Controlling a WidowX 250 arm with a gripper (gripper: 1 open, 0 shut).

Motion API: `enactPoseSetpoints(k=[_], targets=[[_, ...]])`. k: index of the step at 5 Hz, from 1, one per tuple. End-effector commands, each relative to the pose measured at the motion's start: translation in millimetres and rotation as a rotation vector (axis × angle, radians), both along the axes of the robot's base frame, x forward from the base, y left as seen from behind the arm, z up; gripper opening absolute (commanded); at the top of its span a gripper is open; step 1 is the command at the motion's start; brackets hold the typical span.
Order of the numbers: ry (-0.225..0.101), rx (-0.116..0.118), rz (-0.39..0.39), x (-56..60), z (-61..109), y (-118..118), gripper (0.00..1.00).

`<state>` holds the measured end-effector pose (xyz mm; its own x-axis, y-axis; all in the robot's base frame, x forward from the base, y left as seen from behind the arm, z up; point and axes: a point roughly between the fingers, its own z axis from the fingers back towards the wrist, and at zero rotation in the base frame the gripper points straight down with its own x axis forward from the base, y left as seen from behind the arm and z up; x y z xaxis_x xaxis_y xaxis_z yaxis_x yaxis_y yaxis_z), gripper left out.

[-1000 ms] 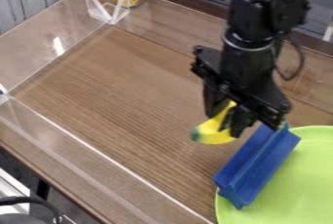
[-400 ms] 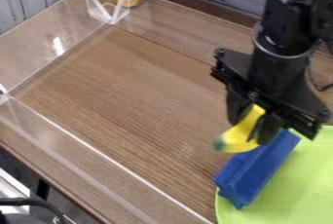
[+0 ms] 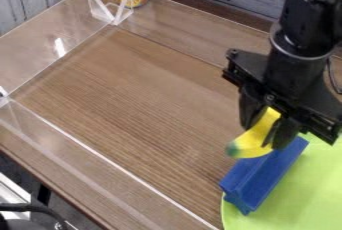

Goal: Put the banana in the green plate

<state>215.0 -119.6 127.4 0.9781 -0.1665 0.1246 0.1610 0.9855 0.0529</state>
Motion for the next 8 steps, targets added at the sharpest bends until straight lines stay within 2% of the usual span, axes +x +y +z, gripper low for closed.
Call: enactPoseSetpoints(k=[1, 5, 8], targets=[[-0.040, -0.033, 0.004, 0.2, 15.4, -4, 0.00], [-0.005, -0.045, 0.031, -13.8, 25.9, -5, 0.00], [0.009, -0.056, 0.061, -18.3, 35.7, -7, 0.00]])
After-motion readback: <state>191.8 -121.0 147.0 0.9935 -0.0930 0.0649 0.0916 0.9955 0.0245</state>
